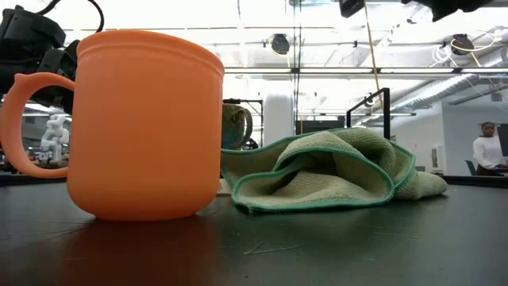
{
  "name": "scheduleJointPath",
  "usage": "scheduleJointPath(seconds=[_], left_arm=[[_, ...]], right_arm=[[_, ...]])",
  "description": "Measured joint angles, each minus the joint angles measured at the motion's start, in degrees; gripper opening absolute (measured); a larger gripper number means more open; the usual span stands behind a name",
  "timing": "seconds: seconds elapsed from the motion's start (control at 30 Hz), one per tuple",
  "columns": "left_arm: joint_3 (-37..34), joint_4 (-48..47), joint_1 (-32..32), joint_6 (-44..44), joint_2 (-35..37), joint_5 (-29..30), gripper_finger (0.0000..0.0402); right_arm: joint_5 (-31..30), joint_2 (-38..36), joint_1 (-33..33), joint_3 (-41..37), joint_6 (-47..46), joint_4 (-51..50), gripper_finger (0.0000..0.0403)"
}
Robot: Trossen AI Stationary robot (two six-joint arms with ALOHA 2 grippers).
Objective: Stack small to large cups/mugs on shelf
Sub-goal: Put the orange mug on the shelf
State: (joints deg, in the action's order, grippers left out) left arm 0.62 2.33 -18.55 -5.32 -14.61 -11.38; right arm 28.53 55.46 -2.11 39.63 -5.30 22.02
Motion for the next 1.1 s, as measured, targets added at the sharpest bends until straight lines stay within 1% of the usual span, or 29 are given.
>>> scheduleJointPath(seconds=[0.2, 0.4, 0.57, 0.7, 0.87, 1.1], left_arm=[[0.00, 0.00, 0.00, -0.19, 0.00, 0.00, 0.0003], [0.00, 0.00, 0.00, -0.17, 0.00, 0.00, 0.0003], [0.00, 0.01, 0.00, -0.17, 0.00, 0.00, 0.0003], [0.00, 0.02, 0.00, -0.63, 0.00, 0.00, 0.0003], [0.00, 0.01, -0.02, -0.87, 0.00, 0.30, 0.0003], [0.00, 0.02, 0.00, -1.25, 0.02, 0.35, 0.0003]], right_arm=[[-0.02, 7.16, 3.82, 4.09, 0.00, -0.13, 0.0000], [-0.48, 12.47, 7.64, 8.59, 1.64, -0.75, 0.0000], [-6.14, 15.82, 10.60, 11.70, 4.32, -0.58, 0.0000], [-7.80, 19.60, 11.53, 14.59, 5.20, -2.43, 0.0000], [-7.80, 25.47, 11.61, 18.23, 3.15, -5.20, 0.0000], [-7.76, 32.48, 11.61, 23.36, 3.13, -8.65, 0.0000]])
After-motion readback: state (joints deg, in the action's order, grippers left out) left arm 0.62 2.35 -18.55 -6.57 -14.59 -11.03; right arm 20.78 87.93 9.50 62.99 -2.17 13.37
